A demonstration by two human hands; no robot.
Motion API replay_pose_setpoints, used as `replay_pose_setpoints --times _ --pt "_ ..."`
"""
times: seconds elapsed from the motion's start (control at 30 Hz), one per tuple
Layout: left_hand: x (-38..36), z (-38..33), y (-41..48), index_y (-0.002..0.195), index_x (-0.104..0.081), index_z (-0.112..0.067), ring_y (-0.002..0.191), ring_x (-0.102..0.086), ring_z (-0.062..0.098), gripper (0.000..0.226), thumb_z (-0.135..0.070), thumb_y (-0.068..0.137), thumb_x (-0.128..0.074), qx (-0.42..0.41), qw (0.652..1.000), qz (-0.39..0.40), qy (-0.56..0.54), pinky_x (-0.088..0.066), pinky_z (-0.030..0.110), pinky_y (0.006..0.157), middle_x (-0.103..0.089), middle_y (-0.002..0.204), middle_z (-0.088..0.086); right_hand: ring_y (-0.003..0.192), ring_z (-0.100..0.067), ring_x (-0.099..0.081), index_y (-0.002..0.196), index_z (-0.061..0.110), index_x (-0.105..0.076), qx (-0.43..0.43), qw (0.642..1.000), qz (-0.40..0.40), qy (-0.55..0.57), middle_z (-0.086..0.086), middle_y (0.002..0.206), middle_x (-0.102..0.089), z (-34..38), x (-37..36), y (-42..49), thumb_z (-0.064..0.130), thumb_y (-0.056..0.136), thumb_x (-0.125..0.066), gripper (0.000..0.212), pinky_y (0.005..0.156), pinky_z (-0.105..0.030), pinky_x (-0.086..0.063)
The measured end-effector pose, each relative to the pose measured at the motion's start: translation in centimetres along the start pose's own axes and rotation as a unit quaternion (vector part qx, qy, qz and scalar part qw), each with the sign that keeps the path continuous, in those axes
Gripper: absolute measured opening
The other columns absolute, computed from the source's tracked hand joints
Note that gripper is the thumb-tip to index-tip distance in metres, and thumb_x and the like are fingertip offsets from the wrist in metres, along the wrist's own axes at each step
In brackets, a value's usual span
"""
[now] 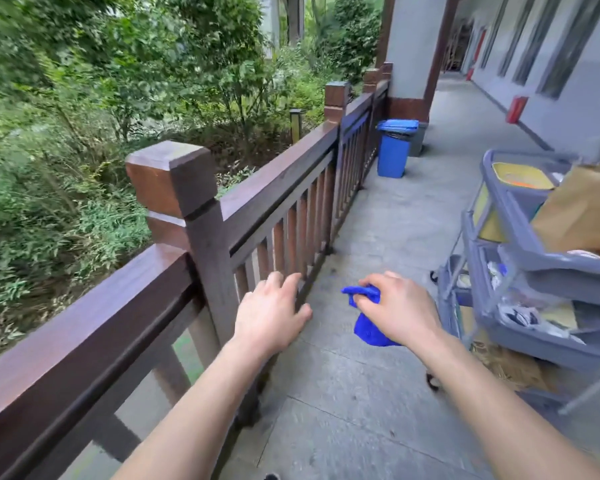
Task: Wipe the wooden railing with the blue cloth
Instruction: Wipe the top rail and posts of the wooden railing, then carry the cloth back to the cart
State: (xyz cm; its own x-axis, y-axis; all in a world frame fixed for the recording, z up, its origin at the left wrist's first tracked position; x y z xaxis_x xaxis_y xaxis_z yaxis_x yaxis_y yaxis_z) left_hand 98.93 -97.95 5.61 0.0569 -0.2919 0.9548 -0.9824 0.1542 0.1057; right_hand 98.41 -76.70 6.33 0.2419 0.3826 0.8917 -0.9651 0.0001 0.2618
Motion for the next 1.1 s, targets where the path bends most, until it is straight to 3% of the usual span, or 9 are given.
replay_pose_setpoints --times 0.23,0.6,0.9,1.1 --pt "-2.7 0.0 13.3 0.143 -0.038 -0.027 0.122 -0.051 0.031 0.055 -0.047 0.092 -0.045 -0.041 0.999 0.014 -0.009 -0.047 0.042 0.095 -0.049 0.133 0.005 0.088 -0.020 -0.062 0.093 0.039 -0.061 -0.051 0.998 -0.016 -0.016 0.011 0.088 -0.057 -4.1 -1.4 10.1 0.053 0.076 -0.051 0.024 0.067 -0.033 -0.048" --pt "-5.9 -2.0 31.5 0.147 -0.035 -0.024 0.125 -0.049 0.030 0.059 -0.047 0.093 -0.044 -0.106 0.993 0.053 0.000 -0.045 0.043 0.100 -0.048 0.135 0.007 0.097 -0.020 -0.061 0.091 0.035 -0.064 -0.121 0.992 -0.010 -0.026 0.006 0.099 -0.064 -10.2 -2.9 24.3 0.044 0.080 -0.055 0.018 0.075 -0.035 -0.048" --pt "-12.0 -10.8 45.6 0.145 -0.037 -0.024 0.122 -0.050 0.028 0.057 -0.048 0.094 -0.044 -0.158 0.985 0.063 -0.002 -0.046 0.043 0.100 -0.049 0.132 0.005 0.083 -0.017 -0.061 0.092 0.036 -0.063 -0.170 0.984 -0.052 -0.005 0.013 0.091 -0.060 -23.5 -3.0 34.0 0.050 0.079 -0.052 0.021 0.068 -0.034 -0.051" --pt "-15.2 -18.8 55.5 0.141 -0.042 -0.023 0.118 -0.053 0.028 0.052 -0.046 0.094 -0.047 -0.171 0.984 0.037 -0.022 -0.046 0.040 0.097 -0.052 0.126 0.004 0.085 -0.017 -0.062 0.090 0.034 -0.064 -0.191 0.980 -0.050 -0.006 0.011 0.091 -0.061 -33.8 -1.6 42.2 0.045 0.080 -0.055 0.017 0.063 -0.031 -0.045"
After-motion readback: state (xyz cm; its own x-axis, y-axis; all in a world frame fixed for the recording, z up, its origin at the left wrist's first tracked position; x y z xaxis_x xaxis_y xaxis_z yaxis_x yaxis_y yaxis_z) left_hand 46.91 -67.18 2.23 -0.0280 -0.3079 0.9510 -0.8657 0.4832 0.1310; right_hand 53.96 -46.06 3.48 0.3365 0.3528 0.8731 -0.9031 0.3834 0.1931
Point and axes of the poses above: each hand's wrist, its own y-axis towards the middle knuckle, its own x-axis out of the back of the hand, z = x × y, the point moved 7 cm from there along y, towards the middle knuckle
